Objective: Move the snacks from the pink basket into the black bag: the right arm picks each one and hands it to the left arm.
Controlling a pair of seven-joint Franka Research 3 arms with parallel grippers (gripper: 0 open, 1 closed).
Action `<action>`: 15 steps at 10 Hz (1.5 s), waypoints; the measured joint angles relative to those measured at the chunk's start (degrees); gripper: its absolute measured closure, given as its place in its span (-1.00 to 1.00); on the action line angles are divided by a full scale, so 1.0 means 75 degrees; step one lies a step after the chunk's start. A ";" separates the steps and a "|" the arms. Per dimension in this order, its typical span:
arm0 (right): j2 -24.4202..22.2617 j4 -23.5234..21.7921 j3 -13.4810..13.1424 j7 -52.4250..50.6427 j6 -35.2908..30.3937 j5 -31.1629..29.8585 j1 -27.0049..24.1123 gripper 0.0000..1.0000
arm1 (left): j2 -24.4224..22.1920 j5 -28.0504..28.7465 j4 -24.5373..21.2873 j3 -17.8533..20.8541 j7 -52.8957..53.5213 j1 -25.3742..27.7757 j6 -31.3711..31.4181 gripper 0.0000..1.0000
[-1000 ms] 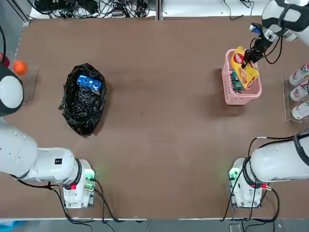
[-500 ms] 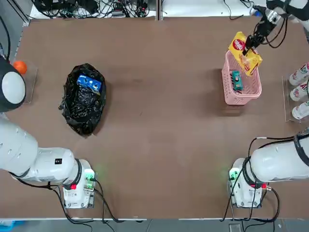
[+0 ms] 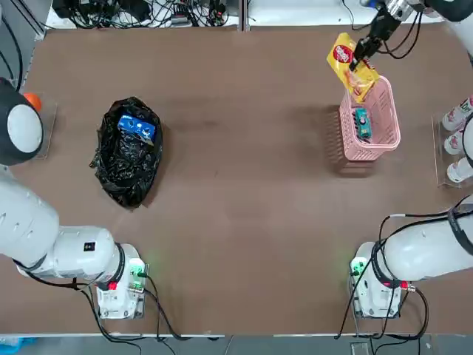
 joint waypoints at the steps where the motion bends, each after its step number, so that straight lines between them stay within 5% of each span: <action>1: 0.0004 0.0004 0.0003 0.0145 0.0030 0.0543 0.0210 0.53 | 0.0048 -0.0230 -0.0001 -0.0002 -0.0014 0.0000 0.0000 -1.00; 4: 0.0071 0.0098 0.0026 0.0569 0.0727 0.1904 0.1228 0.53 | 0.0386 -0.1816 -0.0010 0.0010 -0.0356 0.0097 0.0179 -1.00; 7: 0.0675 0.1031 0.0036 0.1057 0.1171 0.2720 0.2173 0.53 | 0.0555 -0.2262 -0.0015 -0.0034 -0.0505 0.0074 0.0717 -1.00; 12: 0.1866 0.3010 0.0042 0.2124 0.2129 0.2760 0.3901 0.53 | 0.0926 -0.2702 -0.0105 -0.0375 0.0211 0.0016 0.1169 -0.96; 15: 0.2499 0.3773 0.0033 0.2218 0.2792 0.1802 0.4739 0.53 | 0.0928 -0.3325 -0.0421 -0.0376 0.0772 0.0162 0.1082 -0.95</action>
